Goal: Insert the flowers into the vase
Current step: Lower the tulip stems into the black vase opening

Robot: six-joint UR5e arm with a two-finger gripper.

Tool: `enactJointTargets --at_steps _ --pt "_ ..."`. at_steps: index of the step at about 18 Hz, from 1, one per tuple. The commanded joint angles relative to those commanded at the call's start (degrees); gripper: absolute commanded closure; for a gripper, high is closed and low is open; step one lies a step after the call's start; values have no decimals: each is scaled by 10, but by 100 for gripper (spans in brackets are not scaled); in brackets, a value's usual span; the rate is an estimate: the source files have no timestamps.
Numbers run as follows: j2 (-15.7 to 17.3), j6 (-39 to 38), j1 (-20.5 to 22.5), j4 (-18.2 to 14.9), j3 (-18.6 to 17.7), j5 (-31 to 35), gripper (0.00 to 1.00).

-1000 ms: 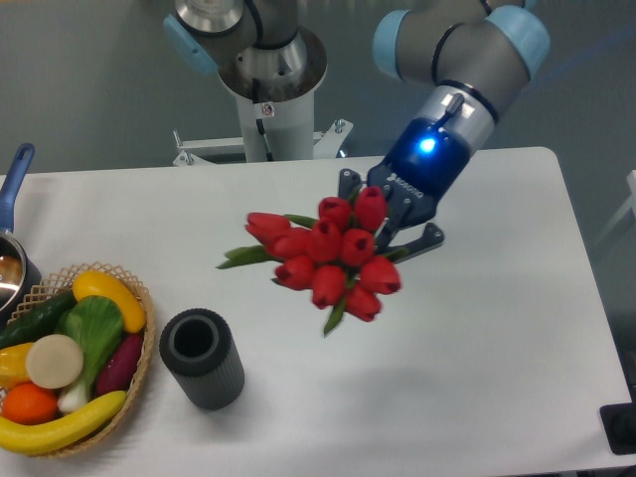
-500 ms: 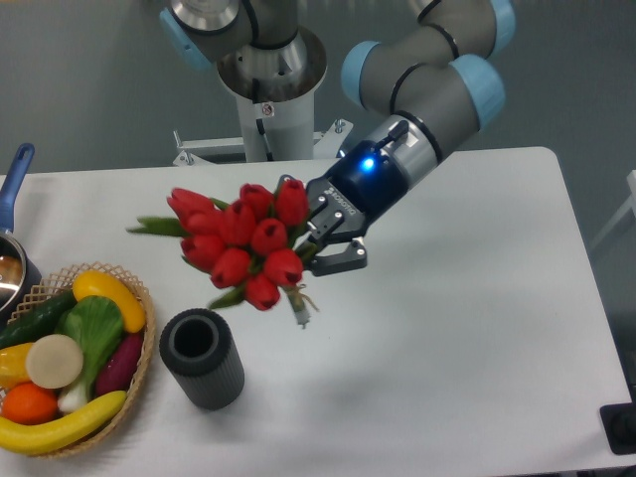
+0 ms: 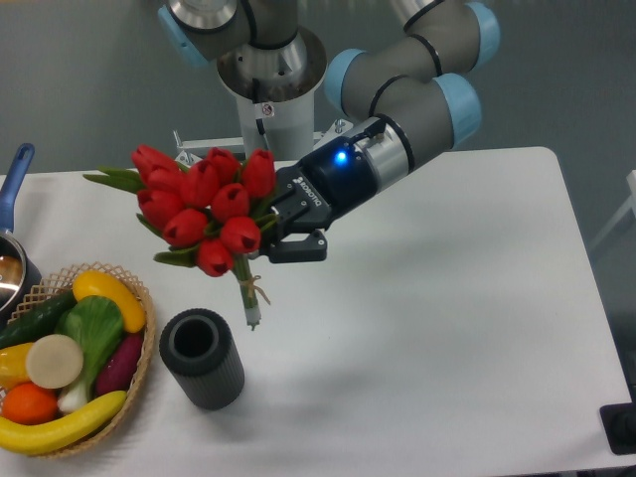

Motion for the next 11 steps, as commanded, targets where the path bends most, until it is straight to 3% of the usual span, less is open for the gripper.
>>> enactJointTargets --at_steps 11 --pt "-27 1 -42 0 20 -2 76"
